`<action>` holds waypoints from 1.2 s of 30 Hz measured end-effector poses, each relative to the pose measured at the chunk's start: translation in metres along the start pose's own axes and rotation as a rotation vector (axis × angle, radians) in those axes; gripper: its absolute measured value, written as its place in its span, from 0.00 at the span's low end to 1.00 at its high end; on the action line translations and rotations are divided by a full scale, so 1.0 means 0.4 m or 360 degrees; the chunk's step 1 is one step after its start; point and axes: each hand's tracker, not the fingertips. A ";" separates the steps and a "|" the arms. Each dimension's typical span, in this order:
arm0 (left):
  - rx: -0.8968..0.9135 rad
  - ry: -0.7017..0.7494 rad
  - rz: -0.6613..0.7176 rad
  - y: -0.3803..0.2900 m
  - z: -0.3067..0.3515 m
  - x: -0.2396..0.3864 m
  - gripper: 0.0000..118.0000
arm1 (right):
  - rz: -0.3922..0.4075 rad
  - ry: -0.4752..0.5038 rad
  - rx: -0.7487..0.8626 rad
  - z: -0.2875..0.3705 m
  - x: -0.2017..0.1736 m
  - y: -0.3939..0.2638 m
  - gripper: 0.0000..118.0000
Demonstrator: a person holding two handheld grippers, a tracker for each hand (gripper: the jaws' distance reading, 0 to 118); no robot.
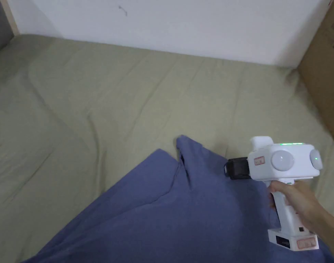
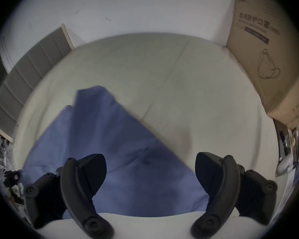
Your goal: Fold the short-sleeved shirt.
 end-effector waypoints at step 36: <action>0.0753 -0.0209 -0.0349 0.445 0.380 0.278 0.02 | -0.0305 -0.0030 0.0972 0.875 0.278 0.009 0.01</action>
